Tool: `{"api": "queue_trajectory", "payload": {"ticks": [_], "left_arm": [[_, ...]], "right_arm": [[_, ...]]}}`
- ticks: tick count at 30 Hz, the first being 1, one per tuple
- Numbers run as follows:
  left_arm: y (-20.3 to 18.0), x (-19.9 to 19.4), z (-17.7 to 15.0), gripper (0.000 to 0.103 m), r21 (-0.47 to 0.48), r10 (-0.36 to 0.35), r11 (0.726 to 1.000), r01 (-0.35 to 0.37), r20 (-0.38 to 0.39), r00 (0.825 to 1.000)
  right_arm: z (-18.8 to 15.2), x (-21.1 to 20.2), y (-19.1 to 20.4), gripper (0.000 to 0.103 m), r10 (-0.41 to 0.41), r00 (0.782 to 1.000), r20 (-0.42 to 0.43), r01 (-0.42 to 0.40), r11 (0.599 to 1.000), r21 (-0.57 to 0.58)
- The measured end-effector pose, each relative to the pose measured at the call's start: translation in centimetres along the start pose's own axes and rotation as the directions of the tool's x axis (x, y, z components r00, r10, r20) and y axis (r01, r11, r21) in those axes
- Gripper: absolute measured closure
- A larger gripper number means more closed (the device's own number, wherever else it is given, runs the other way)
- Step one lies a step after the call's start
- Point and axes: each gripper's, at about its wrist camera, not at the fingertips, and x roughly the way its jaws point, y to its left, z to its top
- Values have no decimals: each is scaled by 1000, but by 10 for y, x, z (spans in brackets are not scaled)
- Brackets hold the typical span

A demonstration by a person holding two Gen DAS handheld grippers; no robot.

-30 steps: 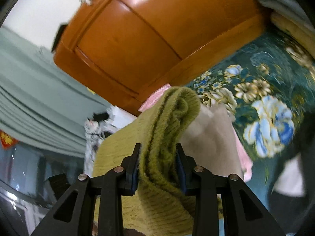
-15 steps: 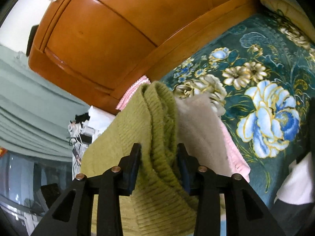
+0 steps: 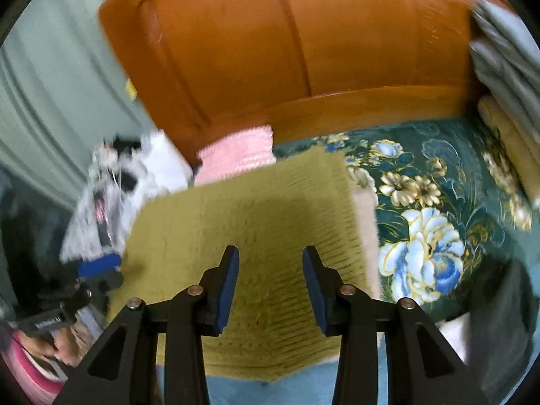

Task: Fold clothes
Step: 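Lower the sweater onto the folded clothes stack and open both grippers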

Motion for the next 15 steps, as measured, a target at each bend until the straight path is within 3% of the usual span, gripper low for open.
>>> {"api": "queue_trajectory", "payload": {"ticks": [2, 7, 15], "left_arm": [[4, 12, -5, 58, -13, -6, 1000, 6, -26, 1000], [3, 30, -11, 59, 11, -33, 999, 33, -39, 999], [-3, 28, -8, 56, -14, 14, 1000, -15, -67, 998]], "right_arm": [[-6, 17, -4, 63, -41, 999, -25, 41, 999, -2], [-18, 44, -28, 63, -44, 999, -31, 46, 996, 72], [-22, 29, -37, 63, -4, 1000, 3, 4, 983, 186]]}}
